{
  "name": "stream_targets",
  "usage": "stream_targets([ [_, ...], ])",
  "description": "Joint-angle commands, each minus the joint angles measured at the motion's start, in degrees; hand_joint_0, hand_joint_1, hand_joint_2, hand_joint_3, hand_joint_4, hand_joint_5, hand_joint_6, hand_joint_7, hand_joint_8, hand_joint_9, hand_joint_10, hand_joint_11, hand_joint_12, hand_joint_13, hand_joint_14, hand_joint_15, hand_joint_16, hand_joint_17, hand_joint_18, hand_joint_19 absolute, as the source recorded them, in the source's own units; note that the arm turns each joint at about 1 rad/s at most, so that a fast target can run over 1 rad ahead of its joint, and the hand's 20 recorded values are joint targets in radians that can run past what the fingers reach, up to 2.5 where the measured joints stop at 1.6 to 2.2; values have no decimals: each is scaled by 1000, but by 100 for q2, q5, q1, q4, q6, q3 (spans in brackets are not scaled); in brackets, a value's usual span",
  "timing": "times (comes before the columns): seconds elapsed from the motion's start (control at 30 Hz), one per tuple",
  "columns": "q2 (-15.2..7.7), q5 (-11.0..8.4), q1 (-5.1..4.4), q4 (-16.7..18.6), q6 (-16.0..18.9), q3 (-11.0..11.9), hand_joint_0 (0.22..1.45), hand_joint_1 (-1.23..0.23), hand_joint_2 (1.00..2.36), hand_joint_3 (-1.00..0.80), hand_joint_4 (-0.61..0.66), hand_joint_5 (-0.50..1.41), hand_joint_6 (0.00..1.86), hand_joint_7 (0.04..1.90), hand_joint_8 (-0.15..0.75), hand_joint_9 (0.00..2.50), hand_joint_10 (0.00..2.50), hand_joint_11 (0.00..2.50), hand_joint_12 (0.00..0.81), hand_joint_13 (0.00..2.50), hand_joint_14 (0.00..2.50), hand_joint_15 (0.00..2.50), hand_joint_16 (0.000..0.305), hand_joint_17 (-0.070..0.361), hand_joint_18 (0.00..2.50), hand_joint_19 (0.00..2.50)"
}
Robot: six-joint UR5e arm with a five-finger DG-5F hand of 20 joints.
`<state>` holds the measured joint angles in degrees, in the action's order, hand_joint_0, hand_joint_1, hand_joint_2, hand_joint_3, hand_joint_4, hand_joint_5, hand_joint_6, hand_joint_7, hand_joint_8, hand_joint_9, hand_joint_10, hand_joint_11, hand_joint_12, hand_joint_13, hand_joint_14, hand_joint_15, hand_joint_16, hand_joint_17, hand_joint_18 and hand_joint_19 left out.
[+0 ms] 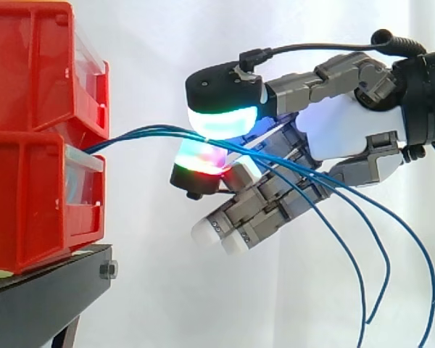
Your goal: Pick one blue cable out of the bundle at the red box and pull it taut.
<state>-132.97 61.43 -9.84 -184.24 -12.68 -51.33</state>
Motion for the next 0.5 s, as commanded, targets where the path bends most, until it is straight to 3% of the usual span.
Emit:
stream_targets([
  [0.0, 0, 0, 0, -7, 28, 17, 606, -775, 1025, -100, 241, -220, 890, 1374, 332, 854, 20, 1088, 433, 620, 8, 271, 64, 144, 543, 232],
  [0.47, 8, 0, 0, -200, 547, 61, 587, -748, 1024, -53, 248, -206, 892, 1393, 334, 867, 19, 1097, 436, 617, 8, 274, 63, 143, 531, 246],
])
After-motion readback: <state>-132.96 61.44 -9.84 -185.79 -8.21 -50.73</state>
